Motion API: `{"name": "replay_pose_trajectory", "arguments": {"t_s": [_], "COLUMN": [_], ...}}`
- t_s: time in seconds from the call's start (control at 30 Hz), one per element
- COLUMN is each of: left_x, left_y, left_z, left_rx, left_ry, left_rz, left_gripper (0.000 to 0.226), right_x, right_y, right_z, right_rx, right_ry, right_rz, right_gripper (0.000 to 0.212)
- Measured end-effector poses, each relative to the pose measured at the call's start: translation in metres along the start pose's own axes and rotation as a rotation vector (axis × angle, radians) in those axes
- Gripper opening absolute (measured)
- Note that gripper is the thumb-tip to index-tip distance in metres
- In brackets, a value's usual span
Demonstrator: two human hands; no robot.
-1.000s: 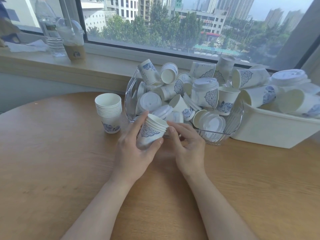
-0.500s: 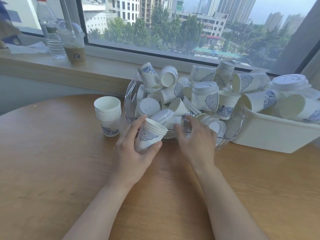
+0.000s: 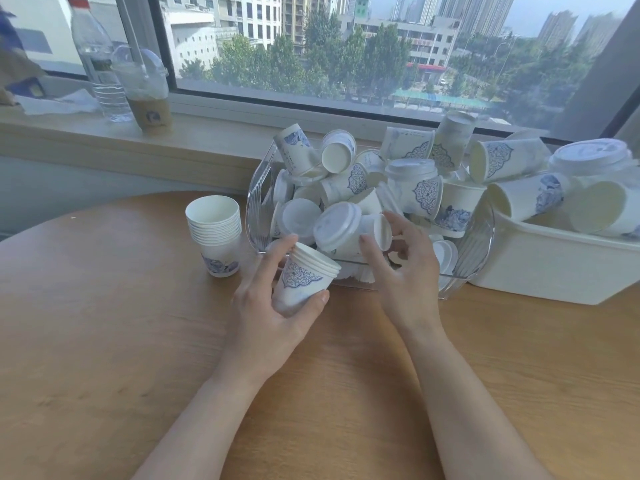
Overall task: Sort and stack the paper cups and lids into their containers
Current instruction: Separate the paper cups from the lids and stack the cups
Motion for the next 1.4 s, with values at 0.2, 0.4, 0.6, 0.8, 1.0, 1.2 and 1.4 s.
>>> {"name": "replay_pose_trajectory", "arguments": {"t_s": [0.2,0.4,0.6,0.8,1.0,1.2,1.4], "left_x": [0.001,0.0,0.001,0.003,-0.004,-0.006,-0.003], "left_y": [-0.001,0.0,0.0,0.001,0.001,0.0,0.0], "left_z": [-0.001,0.001,0.001,0.002,0.001,-0.001,-0.001], "left_rx": [0.001,-0.008,-0.013,-0.025,-0.007,0.011,0.009], "left_ry": [0.004,0.014,0.007,0.018,0.04,0.036,0.015], "left_rz": [0.004,0.009,0.013,0.031,0.017,0.003,0.014], "left_gripper": [0.076,0.074,0.074,0.077,0.084,0.084,0.086], "right_x": [0.001,0.027,0.032,0.027,0.03,0.029,0.032], "right_y": [-0.001,0.004,0.01,0.013,0.02,0.022,0.024], "right_z": [0.002,0.0,0.001,-0.009,-0.026,-0.03,-0.031], "right_rx": [0.003,-0.006,-0.059,0.005,0.107,0.121,0.125], "right_ry": [-0.115,0.03,-0.076,-0.168,-0.181,-0.156,-0.104], "right_rz": [0.021,0.267,0.282,0.216,0.243,0.265,0.27], "right_gripper": [0.047,0.051,0.048,0.038,0.031,0.013,0.051]}}
Point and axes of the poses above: each hand's wrist, its own y-axis away from the middle knuckle, its own z-axis out of the back of the hand, x = y × z, the point moved 9 cm from there along -y, towards the middle knuckle, and after that the axes turned 1 degree about -y, right-handed, at the moved point
